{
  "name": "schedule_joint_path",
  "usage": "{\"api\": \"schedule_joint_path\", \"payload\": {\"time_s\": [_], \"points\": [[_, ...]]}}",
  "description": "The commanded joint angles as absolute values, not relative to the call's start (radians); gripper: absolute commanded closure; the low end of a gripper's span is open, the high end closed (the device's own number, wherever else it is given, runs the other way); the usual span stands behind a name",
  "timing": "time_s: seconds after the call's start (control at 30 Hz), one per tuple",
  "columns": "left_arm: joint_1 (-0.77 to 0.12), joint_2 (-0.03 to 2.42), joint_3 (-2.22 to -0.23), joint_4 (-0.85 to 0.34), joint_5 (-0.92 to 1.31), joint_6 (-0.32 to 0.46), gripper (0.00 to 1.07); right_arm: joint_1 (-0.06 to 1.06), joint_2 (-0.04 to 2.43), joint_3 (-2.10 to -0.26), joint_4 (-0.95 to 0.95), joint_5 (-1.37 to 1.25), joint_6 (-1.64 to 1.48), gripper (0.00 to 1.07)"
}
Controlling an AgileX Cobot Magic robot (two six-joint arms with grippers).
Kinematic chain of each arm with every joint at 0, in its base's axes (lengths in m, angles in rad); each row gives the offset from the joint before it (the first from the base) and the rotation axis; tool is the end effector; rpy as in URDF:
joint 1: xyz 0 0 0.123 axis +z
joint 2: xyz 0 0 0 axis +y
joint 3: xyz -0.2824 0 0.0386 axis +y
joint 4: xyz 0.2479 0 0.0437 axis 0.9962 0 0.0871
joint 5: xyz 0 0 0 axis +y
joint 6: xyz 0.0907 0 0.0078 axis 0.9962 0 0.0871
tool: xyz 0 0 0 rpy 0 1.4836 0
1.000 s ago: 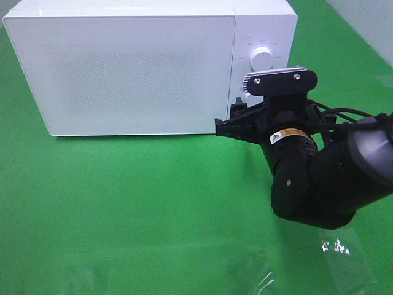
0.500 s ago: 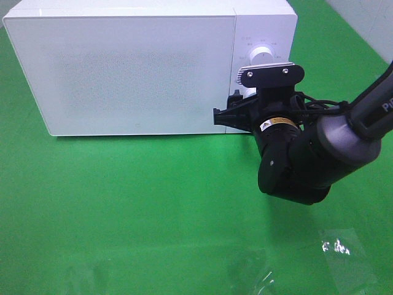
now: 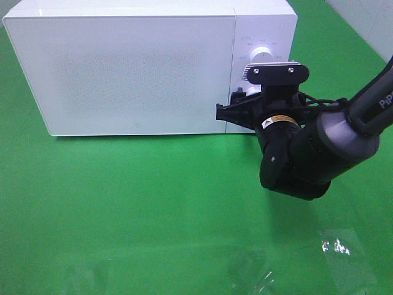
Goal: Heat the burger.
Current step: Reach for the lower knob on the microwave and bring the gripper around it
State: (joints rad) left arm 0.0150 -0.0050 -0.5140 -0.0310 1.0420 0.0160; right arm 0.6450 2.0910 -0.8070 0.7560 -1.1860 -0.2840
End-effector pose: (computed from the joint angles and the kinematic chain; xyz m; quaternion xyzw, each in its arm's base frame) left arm -0.0065 -0.0025 0.2826 0.0010 0.8431 -0.0072 0.5376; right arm 0.3189 0.1675 0.1139 0.0071 0.7426 -0.0260 0.6692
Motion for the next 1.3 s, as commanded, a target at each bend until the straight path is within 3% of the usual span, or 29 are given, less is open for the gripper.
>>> {"api": "schedule_joint_path", "payload": {"time_s": [0.03, 1.07, 1.17, 1.2, 1.23, 1.27, 1.3], "points": [[0.018, -0.03, -0.51, -0.031, 1.034, 0.014, 0.06, 0.638, 2.088, -0.818, 0.731, -1.202, -0.27, 0.36], [0.018, -0.03, -0.51, -0.031, 1.034, 0.014, 0.06, 0.64, 2.088, -0.851, 0.712, -1.23, -0.318, 0.4], [0.018, -0.03, -0.51, -0.031, 1.034, 0.014, 0.06, 0.64, 2.088, -0.851, 0.712, -1.223, -0.318, 0.44], [0.018, -0.03, -0.51, -0.031, 1.034, 0.014, 0.06, 0.64, 2.088, -0.851, 0.712, -1.221, -0.315, 0.51], [0.018, -0.03, -0.51, -0.031, 1.034, 0.014, 0.06, 0.64, 2.088, -0.851, 0.712, -1.221, -0.315, 0.51], [0.018, -0.03, -0.51, -0.031, 1.034, 0.014, 0.06, 0.64, 2.088, -0.851, 0.712, -1.21, -0.315, 0.63], [0.018, -0.03, -0.51, -0.031, 1.034, 0.014, 0.06, 0.64, 2.088, -0.851, 0.712, -1.21, -0.315, 0.63]]}}
